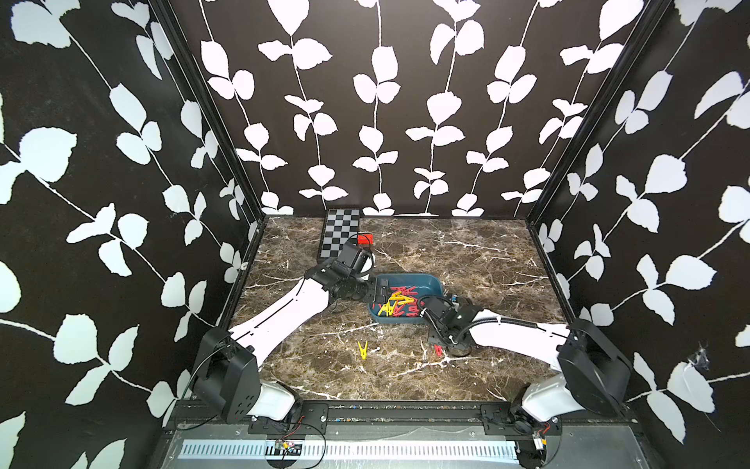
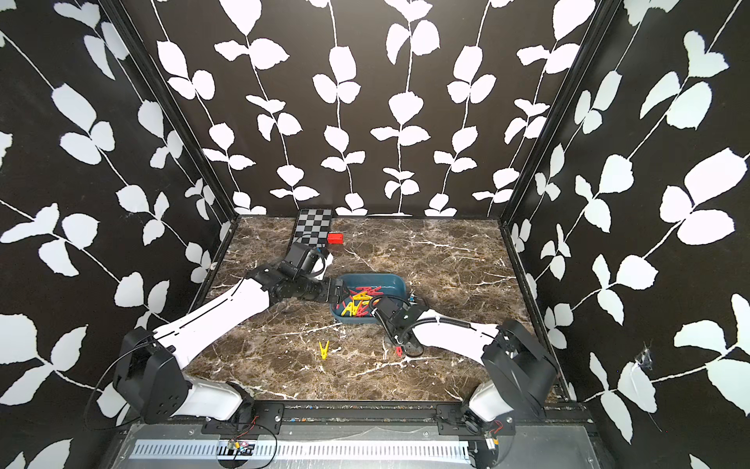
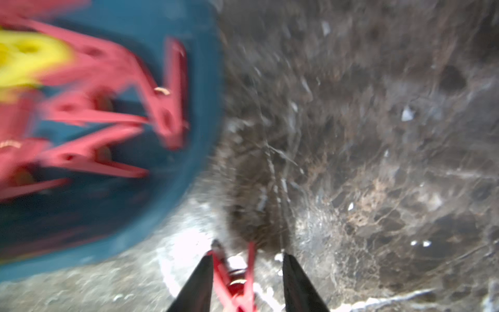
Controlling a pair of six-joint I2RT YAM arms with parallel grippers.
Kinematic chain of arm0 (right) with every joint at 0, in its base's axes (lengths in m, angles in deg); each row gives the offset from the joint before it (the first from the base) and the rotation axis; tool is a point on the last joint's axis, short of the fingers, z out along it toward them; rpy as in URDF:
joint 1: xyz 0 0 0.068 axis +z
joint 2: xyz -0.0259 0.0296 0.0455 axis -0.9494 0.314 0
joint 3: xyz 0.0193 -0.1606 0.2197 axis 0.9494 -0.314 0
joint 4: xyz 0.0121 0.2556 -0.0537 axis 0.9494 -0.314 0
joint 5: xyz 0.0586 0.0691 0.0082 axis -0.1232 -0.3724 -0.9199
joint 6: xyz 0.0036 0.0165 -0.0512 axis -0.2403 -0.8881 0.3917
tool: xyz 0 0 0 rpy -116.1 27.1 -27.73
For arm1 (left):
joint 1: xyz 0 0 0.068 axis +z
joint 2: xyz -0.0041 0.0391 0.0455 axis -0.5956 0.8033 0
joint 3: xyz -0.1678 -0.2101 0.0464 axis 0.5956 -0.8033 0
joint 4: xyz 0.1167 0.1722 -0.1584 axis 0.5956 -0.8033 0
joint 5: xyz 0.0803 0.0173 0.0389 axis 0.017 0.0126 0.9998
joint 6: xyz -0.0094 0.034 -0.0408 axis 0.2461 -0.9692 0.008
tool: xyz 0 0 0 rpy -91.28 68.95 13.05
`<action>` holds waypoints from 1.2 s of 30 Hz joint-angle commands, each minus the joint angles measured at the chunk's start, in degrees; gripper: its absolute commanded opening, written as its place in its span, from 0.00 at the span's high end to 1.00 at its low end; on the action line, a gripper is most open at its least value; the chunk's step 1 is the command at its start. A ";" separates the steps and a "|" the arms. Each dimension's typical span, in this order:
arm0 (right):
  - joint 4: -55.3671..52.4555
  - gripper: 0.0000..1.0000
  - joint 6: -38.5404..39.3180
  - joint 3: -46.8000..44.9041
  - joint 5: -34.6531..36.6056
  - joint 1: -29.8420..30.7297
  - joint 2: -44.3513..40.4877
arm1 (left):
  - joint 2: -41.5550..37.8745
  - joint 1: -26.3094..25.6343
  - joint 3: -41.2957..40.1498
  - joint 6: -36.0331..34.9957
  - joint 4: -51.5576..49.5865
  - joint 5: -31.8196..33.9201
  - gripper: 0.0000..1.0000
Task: Take the clothespins out of the storage box
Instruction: Place the clothespin at the center of the board.
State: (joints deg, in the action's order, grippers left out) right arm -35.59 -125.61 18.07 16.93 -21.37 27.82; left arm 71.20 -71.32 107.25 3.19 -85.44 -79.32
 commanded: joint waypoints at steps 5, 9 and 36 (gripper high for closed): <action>-0.45 0.21 8.16 4.65 1.85 -2.48 -5.21 | 1.92 0.22 1.70 -0.20 1.54 -1.37 0.01; 1.94 0.08 12.55 5.71 -0.14 -4.78 -6.46 | 4.81 0.23 3.64 -1.86 0.89 -0.55 0.06; 4.32 0.01 24.59 13.28 -6.91 -14.33 -3.71 | 27.72 -0.13 19.20 11.12 -10.25 6.13 0.65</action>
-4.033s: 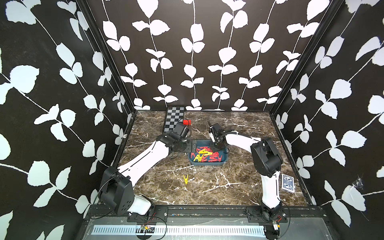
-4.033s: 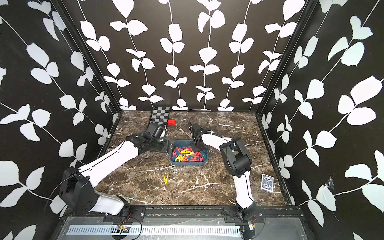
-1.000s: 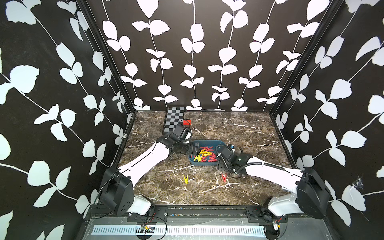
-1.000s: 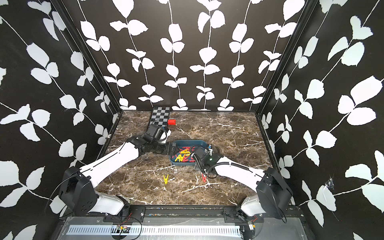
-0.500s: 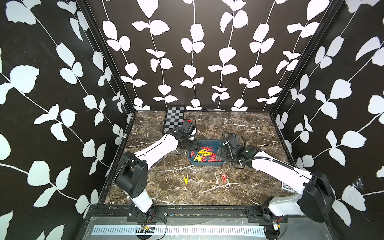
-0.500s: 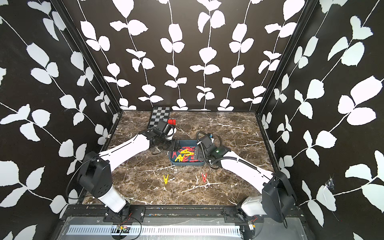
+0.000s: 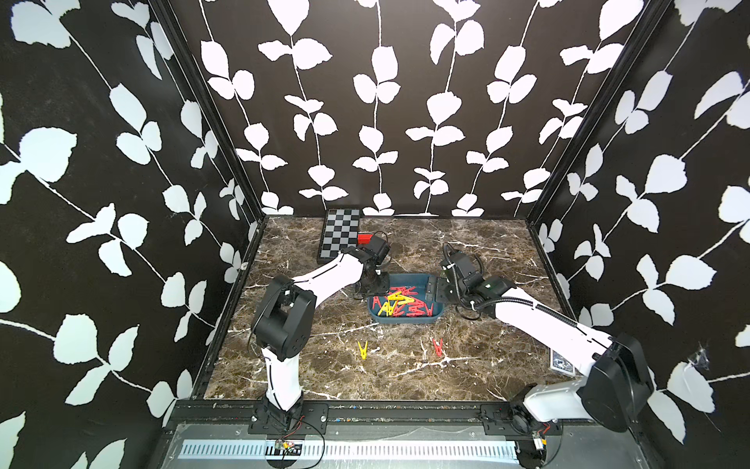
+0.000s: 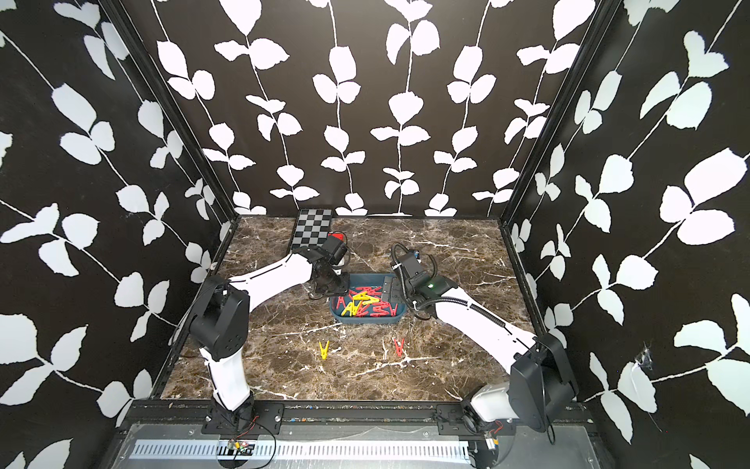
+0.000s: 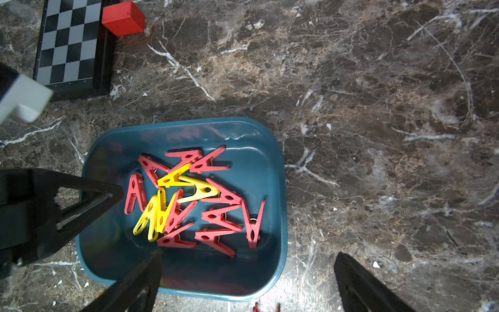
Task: Take the clothespins out of the storage box
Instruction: Place the clothespin at the center of the board, then pick up the clothespin from the storage box.
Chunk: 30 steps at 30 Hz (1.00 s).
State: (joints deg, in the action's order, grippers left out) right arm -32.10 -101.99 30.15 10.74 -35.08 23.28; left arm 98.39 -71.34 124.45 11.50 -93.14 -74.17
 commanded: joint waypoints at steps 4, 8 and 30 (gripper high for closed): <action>0.87 0.01 1.20 1.03 -1.47 -1.18 1.22 | 2.88 -0.59 3.63 3.44 -2.78 0.87 0.66; 0.86 0.01 1.49 0.86 -1.89 -1.61 1.40 | 4.98 -1.16 5.79 3.76 -3.76 1.64 0.66; 0.64 0.01 2.37 0.11 -3.35 -3.22 1.58 | 12.75 -1.52 11.66 4.39 -6.78 5.66 0.72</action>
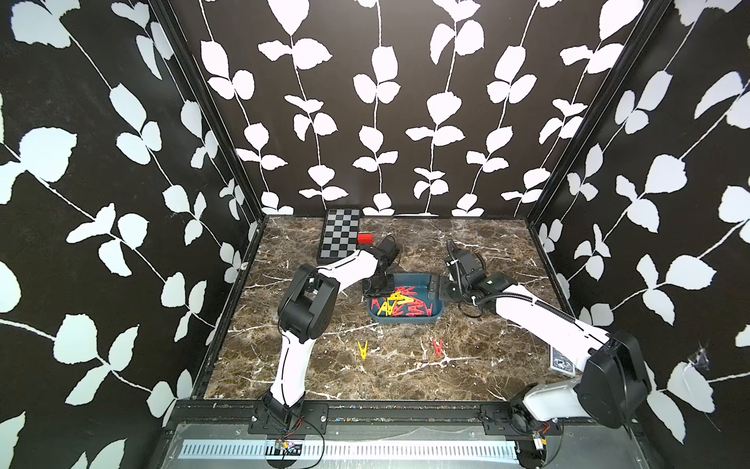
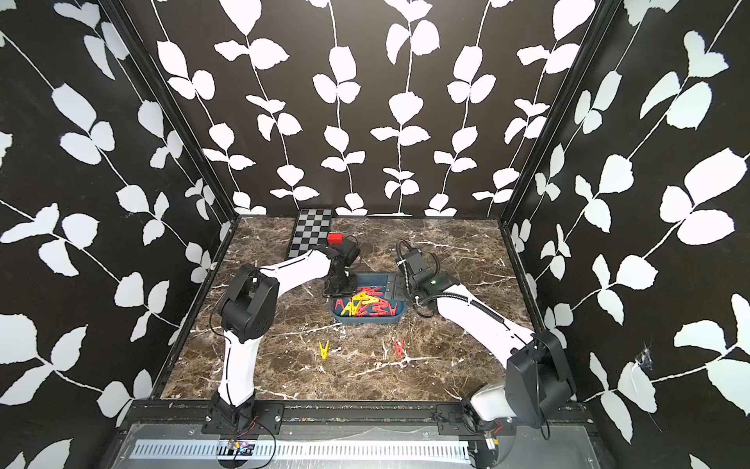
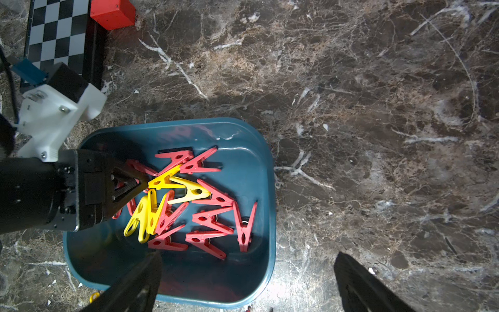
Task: Take the clothespins out of the storage box
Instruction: Pick up the clothespin from the storage box.
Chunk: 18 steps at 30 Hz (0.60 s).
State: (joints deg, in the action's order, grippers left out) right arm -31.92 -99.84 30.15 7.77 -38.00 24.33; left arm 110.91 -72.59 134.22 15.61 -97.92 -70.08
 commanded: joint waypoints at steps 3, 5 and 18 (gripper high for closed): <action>0.55 0.01 0.23 0.15 -0.47 -0.38 0.57 | 0.99 -0.36 2.92 0.10 -2.53 2.19 0.72; 0.54 0.01 0.31 0.24 -0.47 -0.38 0.59 | 1.27 -0.40 3.23 -0.05 -3.09 2.46 0.76; 0.96 0.01 0.88 0.92 -1.76 -0.56 1.48 | -2.81 -0.83 1.49 0.63 -4.31 3.61 0.96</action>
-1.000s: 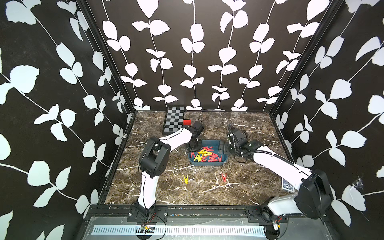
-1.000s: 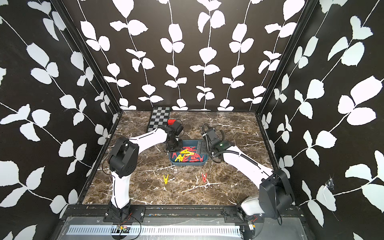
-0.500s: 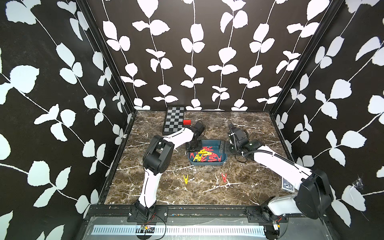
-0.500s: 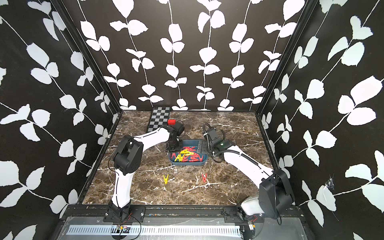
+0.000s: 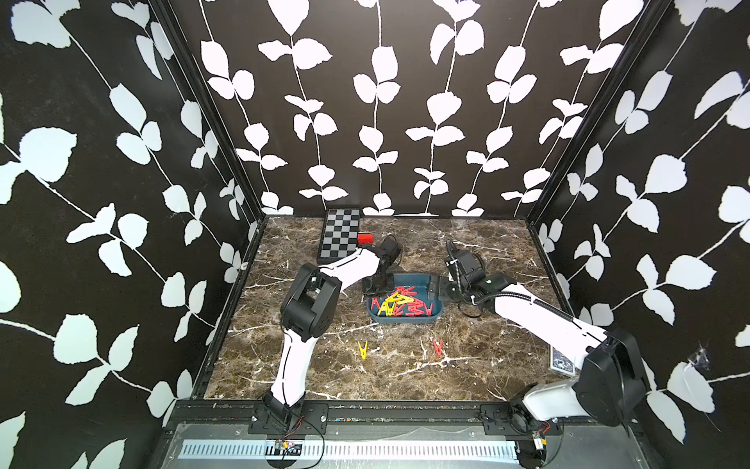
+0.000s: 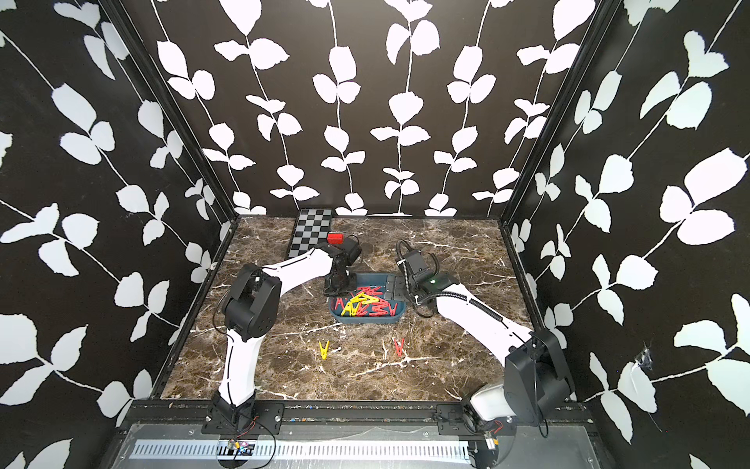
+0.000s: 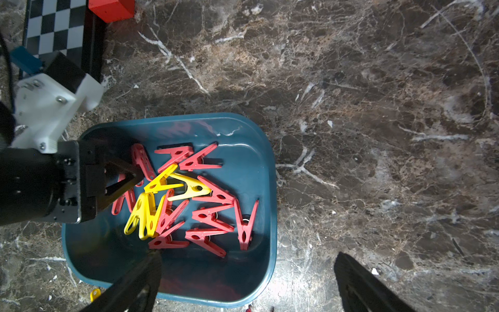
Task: Take the clothespins out of the storage box
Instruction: Pick up the clothespin from the storage box.
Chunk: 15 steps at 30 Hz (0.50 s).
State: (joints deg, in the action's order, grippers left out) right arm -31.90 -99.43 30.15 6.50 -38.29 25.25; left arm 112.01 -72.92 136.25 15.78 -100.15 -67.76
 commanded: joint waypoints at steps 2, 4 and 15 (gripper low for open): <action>1.41 0.01 0.58 1.00 -1.01 -0.27 0.68 | -5.45 -0.86 -0.45 0.45 -2.63 1.69 0.97; 1.84 0.01 0.78 0.94 -1.64 -0.27 0.56 | -7.19 -1.32 -0.46 0.54 -3.38 2.84 0.97; 4.61 0.01 3.31 -0.92 -6.36 -0.27 -2.19 | -18.05 -5.76 -5.79 3.72 -4.37 6.81 0.98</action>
State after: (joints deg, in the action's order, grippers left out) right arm -29.19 -96.92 29.96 1.91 -38.38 25.22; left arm 97.71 -76.85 132.67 18.36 -102.14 -62.63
